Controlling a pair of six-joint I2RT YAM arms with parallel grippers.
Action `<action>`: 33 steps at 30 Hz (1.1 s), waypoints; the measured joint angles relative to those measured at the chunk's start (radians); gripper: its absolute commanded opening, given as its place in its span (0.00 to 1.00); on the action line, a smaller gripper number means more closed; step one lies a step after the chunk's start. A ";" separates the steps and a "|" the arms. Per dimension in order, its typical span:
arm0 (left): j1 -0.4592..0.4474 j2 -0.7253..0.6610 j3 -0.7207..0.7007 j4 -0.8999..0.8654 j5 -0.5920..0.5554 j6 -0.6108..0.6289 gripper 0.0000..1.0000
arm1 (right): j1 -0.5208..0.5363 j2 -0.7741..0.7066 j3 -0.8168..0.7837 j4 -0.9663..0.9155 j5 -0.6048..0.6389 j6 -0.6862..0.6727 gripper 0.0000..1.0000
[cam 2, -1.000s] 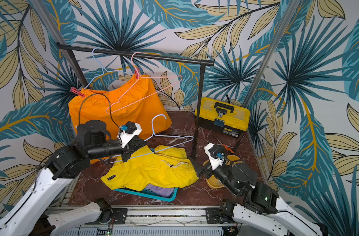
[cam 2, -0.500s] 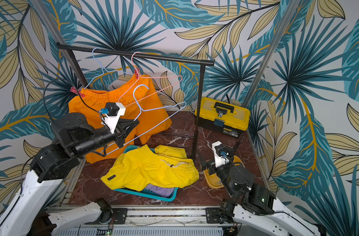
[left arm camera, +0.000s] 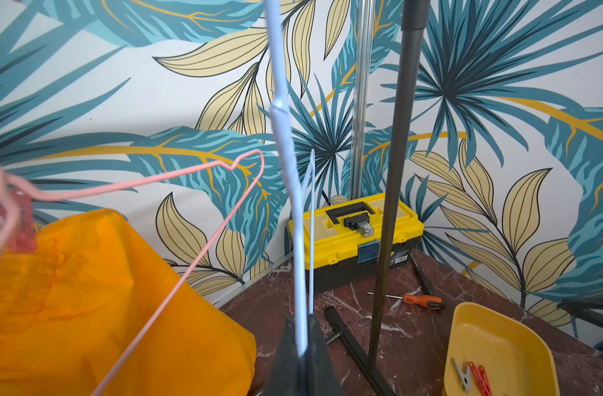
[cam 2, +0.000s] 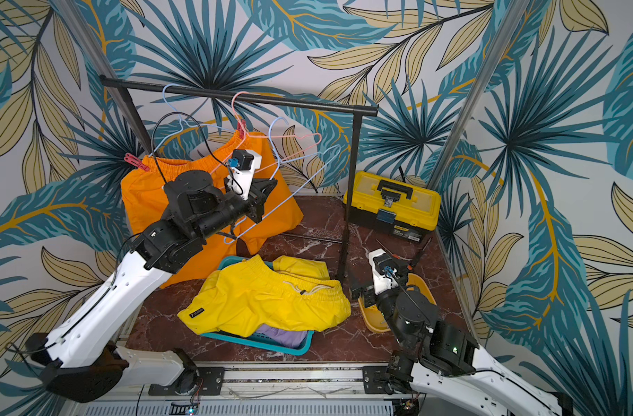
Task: Remove the clothespins securing shorts to the hanger
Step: Place the hanger at the clothesline.
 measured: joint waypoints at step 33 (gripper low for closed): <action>-0.001 0.322 0.223 0.077 0.021 0.042 0.83 | 0.000 0.023 -0.051 0.053 -0.013 -0.011 1.00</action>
